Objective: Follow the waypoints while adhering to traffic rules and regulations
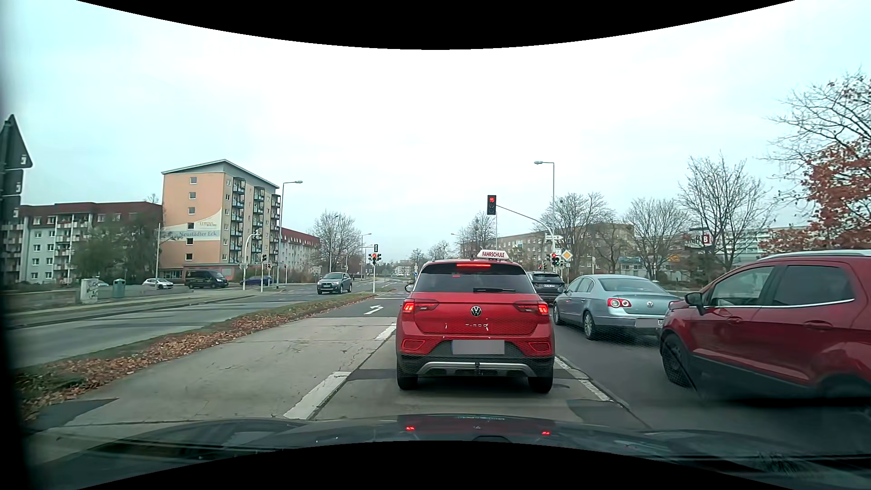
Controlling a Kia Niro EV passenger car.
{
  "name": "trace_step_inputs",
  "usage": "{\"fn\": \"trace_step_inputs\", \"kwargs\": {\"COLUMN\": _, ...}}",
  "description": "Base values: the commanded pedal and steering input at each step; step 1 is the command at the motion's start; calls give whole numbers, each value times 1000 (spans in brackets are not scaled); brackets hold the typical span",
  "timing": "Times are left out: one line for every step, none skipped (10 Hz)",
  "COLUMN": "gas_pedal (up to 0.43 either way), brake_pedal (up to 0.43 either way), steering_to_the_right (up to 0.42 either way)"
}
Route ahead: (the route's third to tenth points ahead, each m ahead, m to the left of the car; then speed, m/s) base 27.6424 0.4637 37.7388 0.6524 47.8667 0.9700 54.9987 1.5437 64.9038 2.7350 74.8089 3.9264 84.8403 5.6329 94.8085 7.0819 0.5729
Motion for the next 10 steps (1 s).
{"fn": "trace_step_inputs", "kwargs": {"gas_pedal": 0, "brake_pedal": 159, "steering_to_the_right": -11}}
{"fn": "trace_step_inputs", "kwargs": {"gas_pedal": 0, "brake_pedal": 159, "steering_to_the_right": -11}}
{"fn": "trace_step_inputs", "kwargs": {"gas_pedal": 0, "brake_pedal": 152, "steering_to_the_right": -11}}
{"fn": "trace_step_inputs", "kwargs": {"gas_pedal": 0, "brake_pedal": 152, "steering_to_the_right": -11}}
{"fn": "trace_step_inputs", "kwargs": {"gas_pedal": 0, "brake_pedal": 152, "steering_to_the_right": -11}}
{"fn": "trace_step_inputs", "kwargs": {"gas_pedal": 0, "brake_pedal": 159, "steering_to_the_right": -11}}
{"fn": "trace_step_inputs", "kwargs": {"gas_pedal": 0, "brake_pedal": 165, "steering_to_the_right": -11}}
{"fn": "trace_step_inputs", "kwargs": {"gas_pedal": 0, "brake_pedal": 165, "steering_to_the_right": -11}}
{"fn": "trace_step_inputs", "kwargs": {"gas_pedal": 0, "brake_pedal": 165, "steering_to_the_right": -11}}
{"fn": "trace_step_inputs", "kwargs": {"gas_pedal": 0, "brake_pedal": 165, "steering_to_the_right": -11}}
